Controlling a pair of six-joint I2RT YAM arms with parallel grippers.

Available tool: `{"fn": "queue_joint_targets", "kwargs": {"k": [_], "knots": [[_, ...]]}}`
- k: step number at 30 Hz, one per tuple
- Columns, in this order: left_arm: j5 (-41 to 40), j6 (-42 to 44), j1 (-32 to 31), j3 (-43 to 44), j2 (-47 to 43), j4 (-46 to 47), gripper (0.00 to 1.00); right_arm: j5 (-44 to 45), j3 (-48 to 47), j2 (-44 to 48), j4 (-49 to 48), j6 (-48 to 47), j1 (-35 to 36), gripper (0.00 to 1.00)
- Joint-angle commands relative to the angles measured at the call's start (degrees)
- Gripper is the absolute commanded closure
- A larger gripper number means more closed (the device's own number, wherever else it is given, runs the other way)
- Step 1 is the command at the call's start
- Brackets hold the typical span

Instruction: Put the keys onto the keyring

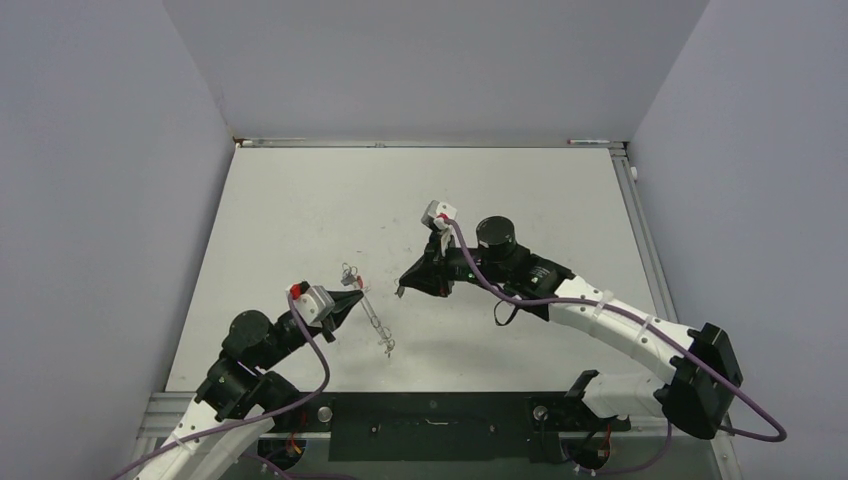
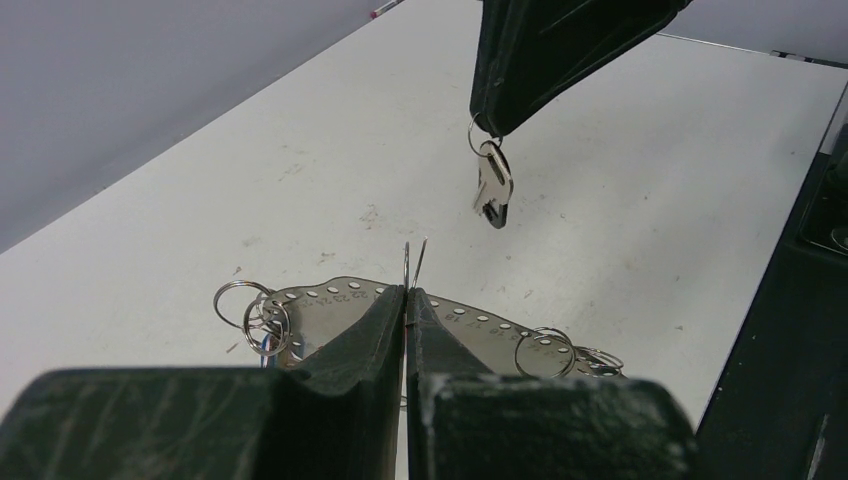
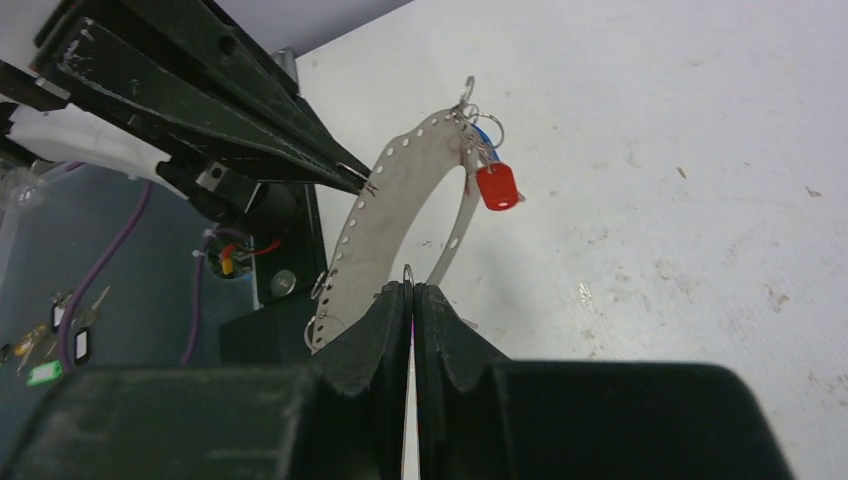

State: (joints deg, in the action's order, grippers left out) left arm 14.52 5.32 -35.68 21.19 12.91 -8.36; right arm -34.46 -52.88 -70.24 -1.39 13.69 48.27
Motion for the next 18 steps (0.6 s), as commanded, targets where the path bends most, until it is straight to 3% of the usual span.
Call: {"fn": "queue_joint_targets", "kwargs": {"k": [1, 18], "knots": [[3.3, 0.0, -0.1, 0.4, -0.6, 5.1, 1.00, -9.0, -4.4, -2.9, -5.0, -0.6, 0.8, 0.95], [6.2, -0.3, -0.1, 0.1, -1.0, 6.2, 1.00, -14.1, -11.7, -9.8, -1.2, -3.3, 4.8, 0.95]]}}
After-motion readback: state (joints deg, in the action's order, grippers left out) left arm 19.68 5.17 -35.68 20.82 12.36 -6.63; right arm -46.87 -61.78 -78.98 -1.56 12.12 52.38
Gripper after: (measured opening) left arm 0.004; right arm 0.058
